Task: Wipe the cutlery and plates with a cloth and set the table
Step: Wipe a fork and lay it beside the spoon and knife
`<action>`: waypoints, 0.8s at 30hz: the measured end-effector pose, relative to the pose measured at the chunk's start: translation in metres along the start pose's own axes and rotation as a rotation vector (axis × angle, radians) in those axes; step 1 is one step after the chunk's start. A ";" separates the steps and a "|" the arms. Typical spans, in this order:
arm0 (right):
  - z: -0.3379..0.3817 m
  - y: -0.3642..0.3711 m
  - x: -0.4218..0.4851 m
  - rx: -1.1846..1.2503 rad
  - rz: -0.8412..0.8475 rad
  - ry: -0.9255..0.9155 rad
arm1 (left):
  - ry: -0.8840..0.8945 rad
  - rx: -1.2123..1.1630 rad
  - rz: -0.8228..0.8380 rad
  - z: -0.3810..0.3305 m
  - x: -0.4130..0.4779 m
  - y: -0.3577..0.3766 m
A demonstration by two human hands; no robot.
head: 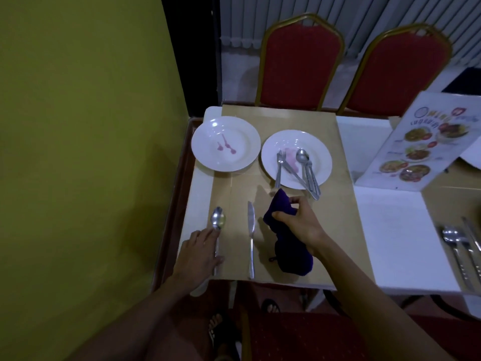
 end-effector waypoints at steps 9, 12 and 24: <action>-0.001 -0.085 0.025 0.141 -0.167 -0.017 | 0.111 -0.060 -0.258 -0.075 0.142 -0.034; -0.001 -0.107 0.034 0.173 -0.205 -0.025 | 0.090 -0.068 -0.204 -0.094 0.202 -0.033; -0.011 -0.140 0.061 0.140 -0.167 -0.019 | -0.592 -0.767 -0.056 -0.070 0.264 0.000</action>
Point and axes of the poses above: each hand's wrist, its own x-axis towards the middle knuckle, its own y-axis out of the palm, z = x × y, the point moved 6 cm from there along x, towards the middle knuckle, and after that the axes turned 14 degrees about y, right-handed, at the moved point
